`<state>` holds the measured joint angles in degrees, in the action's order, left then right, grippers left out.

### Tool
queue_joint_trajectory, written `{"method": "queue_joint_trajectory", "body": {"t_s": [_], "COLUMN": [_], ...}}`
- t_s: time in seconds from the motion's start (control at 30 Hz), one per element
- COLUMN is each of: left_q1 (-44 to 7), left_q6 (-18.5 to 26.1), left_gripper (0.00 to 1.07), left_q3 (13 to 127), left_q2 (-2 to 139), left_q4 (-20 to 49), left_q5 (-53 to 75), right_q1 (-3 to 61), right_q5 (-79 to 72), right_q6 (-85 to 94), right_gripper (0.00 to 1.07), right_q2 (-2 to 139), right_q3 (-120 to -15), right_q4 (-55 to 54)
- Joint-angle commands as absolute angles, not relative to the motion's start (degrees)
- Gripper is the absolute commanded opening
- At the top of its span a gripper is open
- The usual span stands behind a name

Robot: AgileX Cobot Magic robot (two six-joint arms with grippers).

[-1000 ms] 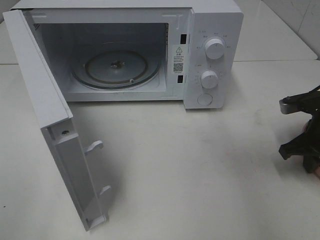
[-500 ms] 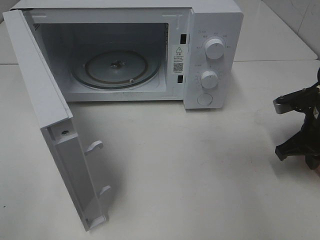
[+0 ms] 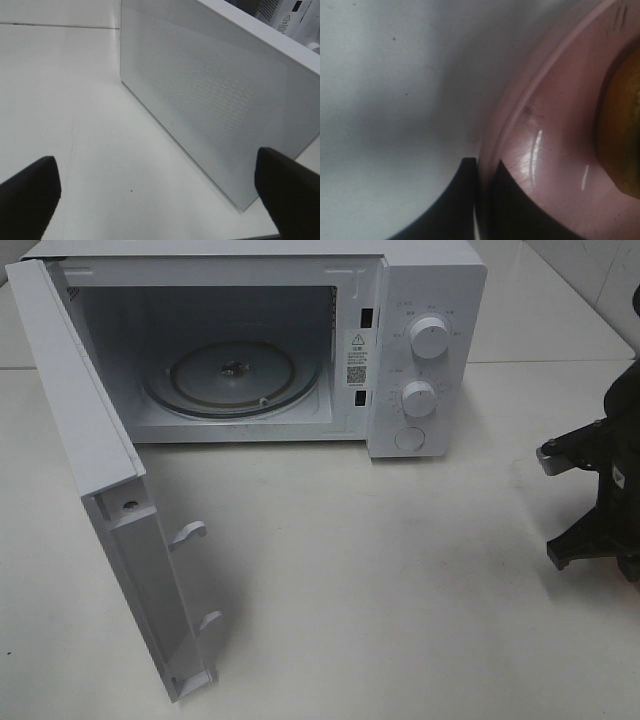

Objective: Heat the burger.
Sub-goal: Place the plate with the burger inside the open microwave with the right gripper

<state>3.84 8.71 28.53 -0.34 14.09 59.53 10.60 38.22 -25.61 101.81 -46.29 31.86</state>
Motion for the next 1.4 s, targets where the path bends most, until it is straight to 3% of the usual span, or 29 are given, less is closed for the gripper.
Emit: {"method": "queue_joint_trajectory", "body": {"t_s": [0.03, 0.83, 1.4], "left_q1": [4.1, 4.1, 4.1], "left_q6": [8.7, 8.7, 8.7], "left_gripper": [0.98, 0.98, 0.98], "left_q3": [28.4, 28.4, 28.4], "left_q2": [-1.1, -1.1, -1.1], "left_q4": [14.3, 14.3, 14.3], "left_q5": [59.2, 59.2, 59.2], "right_q1": [11.6, 18.5, 30.1], "right_q5": [41.1, 45.7, 51.9], "right_q6": [-28.8, -32.2, -31.4], "right_gripper": [0.0, 0.0, 0.0], "right_q2": [101.4, 94.3, 89.4], "right_q3": [-46.1, -42.3, -40.5], "right_q4": [36.6, 39.8, 39.8]}}
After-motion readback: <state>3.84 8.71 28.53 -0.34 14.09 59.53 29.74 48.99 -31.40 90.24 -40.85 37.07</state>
